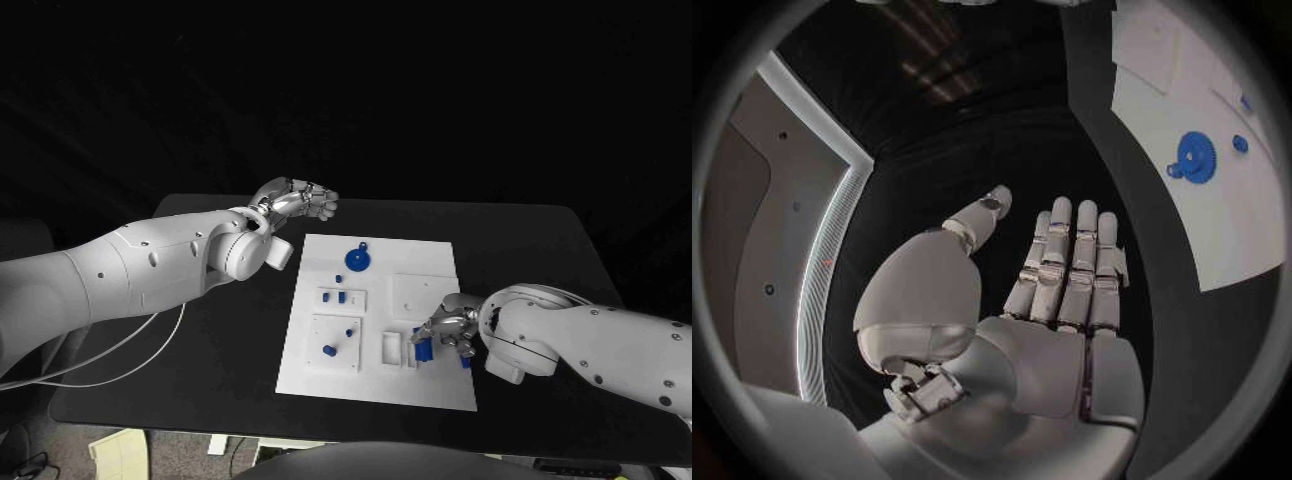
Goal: Assemble the parts on the task board
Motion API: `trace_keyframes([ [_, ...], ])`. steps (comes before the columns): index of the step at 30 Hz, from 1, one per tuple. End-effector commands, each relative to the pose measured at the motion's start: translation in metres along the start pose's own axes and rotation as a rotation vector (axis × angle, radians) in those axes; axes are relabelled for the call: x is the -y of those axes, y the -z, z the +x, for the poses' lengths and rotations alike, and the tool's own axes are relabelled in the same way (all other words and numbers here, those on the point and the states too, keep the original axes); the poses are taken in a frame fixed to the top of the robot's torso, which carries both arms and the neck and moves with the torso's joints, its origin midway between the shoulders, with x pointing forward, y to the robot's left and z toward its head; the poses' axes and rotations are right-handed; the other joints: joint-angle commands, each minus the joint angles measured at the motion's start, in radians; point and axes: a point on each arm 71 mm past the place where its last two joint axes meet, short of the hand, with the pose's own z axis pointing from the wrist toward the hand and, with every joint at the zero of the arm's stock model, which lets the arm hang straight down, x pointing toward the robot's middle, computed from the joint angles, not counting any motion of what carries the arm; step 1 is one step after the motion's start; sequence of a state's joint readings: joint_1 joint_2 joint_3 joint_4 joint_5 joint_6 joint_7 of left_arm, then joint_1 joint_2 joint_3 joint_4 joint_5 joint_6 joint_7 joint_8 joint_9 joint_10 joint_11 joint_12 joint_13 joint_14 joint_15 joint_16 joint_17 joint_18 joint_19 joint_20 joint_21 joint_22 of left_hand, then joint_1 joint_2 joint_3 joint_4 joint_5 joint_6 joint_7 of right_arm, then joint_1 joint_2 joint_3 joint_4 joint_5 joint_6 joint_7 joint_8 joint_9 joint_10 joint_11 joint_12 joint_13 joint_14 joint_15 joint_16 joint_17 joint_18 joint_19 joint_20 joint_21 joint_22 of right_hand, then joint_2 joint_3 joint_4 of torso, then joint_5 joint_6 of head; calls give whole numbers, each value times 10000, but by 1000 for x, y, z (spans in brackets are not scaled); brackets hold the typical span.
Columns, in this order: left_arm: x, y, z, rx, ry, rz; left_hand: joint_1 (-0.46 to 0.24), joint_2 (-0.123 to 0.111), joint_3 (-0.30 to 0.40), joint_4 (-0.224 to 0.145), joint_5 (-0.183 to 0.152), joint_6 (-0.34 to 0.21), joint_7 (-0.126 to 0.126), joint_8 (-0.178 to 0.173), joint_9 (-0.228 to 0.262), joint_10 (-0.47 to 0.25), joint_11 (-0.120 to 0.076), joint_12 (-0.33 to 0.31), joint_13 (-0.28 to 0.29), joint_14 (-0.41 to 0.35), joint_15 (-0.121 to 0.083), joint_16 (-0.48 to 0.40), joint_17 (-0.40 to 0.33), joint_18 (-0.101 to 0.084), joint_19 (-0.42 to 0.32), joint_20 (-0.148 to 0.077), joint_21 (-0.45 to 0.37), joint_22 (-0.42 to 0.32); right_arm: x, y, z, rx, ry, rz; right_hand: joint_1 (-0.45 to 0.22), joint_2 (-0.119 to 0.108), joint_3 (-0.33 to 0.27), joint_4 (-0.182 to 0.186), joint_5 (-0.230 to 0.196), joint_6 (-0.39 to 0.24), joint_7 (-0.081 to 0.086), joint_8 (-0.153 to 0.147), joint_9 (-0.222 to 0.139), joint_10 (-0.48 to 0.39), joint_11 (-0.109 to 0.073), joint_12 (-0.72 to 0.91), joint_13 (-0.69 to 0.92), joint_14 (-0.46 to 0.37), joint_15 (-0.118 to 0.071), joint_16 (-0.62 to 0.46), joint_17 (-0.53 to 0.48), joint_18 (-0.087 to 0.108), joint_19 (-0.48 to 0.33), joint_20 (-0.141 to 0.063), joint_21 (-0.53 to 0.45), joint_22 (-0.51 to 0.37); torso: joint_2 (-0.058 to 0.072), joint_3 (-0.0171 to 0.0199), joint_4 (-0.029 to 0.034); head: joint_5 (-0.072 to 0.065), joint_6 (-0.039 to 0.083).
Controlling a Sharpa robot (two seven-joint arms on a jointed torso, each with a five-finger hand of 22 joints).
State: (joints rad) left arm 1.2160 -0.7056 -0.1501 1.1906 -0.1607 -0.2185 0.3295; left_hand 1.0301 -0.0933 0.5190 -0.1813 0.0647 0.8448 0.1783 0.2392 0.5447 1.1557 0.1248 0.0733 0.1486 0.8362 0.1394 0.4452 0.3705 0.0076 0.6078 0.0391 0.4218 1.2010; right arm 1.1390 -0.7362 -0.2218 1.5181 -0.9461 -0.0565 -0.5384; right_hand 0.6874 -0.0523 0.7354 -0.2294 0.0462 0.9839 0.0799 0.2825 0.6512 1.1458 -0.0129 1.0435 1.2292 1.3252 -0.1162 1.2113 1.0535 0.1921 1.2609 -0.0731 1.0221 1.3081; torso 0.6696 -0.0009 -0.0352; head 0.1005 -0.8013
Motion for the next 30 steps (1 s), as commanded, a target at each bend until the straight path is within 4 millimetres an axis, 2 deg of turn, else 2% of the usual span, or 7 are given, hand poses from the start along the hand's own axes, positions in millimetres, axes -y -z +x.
trace_keyframes([
  [1,1,0,2,-130,102,72,-67,17,-9,70,-6,-42,-15,45,-15,-41,50,-32,-11,54,18,-39,12,158,47,12,-55,14,-4,-1,3,-312,-194,-72,-42,43,-24,-52,71,231,126,12,-9,49,-54,27,-18,7,-74,-32,-5,697,-3,57,40,167,6,6,6,3,-11],
  [8,1,-1,3,-166,113,66,-68,17,-9,77,-6,-42,-16,46,-16,-41,49,-32,-13,54,18,-42,16,158,47,12,-59,18,-15,-10,5,-485,-56,-69,-93,44,-40,-44,76,254,121,-3,-30,59,-59,23,-23,12,-79,-30,-5,697,1,66,49,166,6,-5,13,-22,-25],
  [16,1,-1,4,-195,121,35,-77,19,-10,91,-7,-43,-17,48,-18,-42,50,-32,-16,54,19,-47,20,157,48,13,-63,22,-24,-20,11,-525,313,-120,-255,38,-101,6,69,273,121,-51,-79,55,-61,9,-29,12,-82,-32,-7,697,-8,80,58,161,5,0,20,14,-64],
  [26,1,-1,4,-193,119,21,-85,20,-12,105,-8,-48,-16,48,-20,-46,51,-33,-19,53,21,-52,25,158,51,13,-68,28,-22,-27,18,-736,391,10,-325,35,-124,26,69,276,123,-76,-102,43,-60,1,-29,11,-83,-33,-8,697,-16,81,59,157,7,-3,15,123,-97],
  [30,1,-1,4,-205,123,13,-96,17,-15,120,-11,-53,-12,46,-23,-49,54,-34,-23,51,22,-58,29,158,52,14,-72,32,-24,-28,19,-647,428,-46,-365,26,-137,41,64,278,124,-89,-113,33,-59,-3,-28,9,-83,-34,-8,697,-22,81,59,156,4,-7,7,113,-115],
])
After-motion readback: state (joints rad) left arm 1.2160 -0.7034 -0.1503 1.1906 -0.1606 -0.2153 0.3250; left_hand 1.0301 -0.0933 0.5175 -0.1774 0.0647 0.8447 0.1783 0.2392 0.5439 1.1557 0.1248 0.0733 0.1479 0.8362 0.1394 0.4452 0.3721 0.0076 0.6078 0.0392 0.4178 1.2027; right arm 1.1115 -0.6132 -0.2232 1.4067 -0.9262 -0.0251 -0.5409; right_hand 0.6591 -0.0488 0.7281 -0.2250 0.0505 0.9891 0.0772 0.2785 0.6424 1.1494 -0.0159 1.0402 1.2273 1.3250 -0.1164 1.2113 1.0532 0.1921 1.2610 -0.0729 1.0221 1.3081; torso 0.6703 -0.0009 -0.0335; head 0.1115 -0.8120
